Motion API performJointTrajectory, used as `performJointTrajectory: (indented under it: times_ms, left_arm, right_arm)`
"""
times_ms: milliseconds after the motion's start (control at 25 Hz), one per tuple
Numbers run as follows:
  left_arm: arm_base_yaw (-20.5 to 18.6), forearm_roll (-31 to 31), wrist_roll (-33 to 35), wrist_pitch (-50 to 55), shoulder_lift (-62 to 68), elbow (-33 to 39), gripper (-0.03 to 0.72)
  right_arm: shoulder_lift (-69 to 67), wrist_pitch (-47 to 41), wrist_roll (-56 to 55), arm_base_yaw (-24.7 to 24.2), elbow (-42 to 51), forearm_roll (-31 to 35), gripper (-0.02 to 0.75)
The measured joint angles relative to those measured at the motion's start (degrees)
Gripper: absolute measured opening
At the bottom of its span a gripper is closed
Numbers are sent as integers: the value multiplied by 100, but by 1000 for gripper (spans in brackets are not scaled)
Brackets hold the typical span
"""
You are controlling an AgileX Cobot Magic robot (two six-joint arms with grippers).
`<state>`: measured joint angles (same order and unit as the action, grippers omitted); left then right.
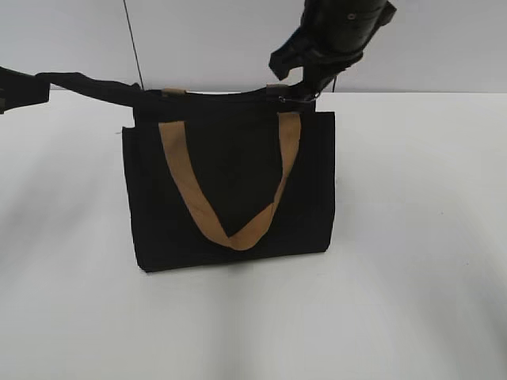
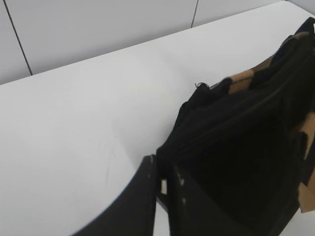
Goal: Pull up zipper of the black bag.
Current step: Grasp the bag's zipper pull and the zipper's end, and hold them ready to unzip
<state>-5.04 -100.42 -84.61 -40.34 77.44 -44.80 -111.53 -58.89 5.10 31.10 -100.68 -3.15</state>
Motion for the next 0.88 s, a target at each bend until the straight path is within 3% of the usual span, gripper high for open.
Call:
performJointTrajectory:
  times_ms: [160,320,400,440,480,560,640,720,880]
  left_arm:
    - [-12,0,0,-30,76,0,23]
    - [-30,0,0,-9,258,0,25]
    - [-30,0,0,4,308,0,75]
    - [-30,0,0,9,339,0,130]
    - [-30,5,-29,19,362,0,242]
    - [-30,5,-333,119,435,0,454]
    - [-30,5,-721,271,482,0,596]
    - [-30,5,-938,352,482,10,622]
    - [-30,10,-1096,425,482,125,594]
  right_arm:
    - [38,-379,88,-185,0,-289,-15]
    - [44,-411,130,-189,0,-51,-15]
    - [44,-416,161,-196,0,150,14]
    - [44,-421,241,-198,0,284,48]
    - [50,-430,377,-198,0,411,111]
    - [78,-444,669,-204,0,772,291]
    - [177,-421,884,-205,0,1131,466]
    - [314,-394,961,-205,0,1306,542]
    - [665,-388,1004,-205,0,1375,564]
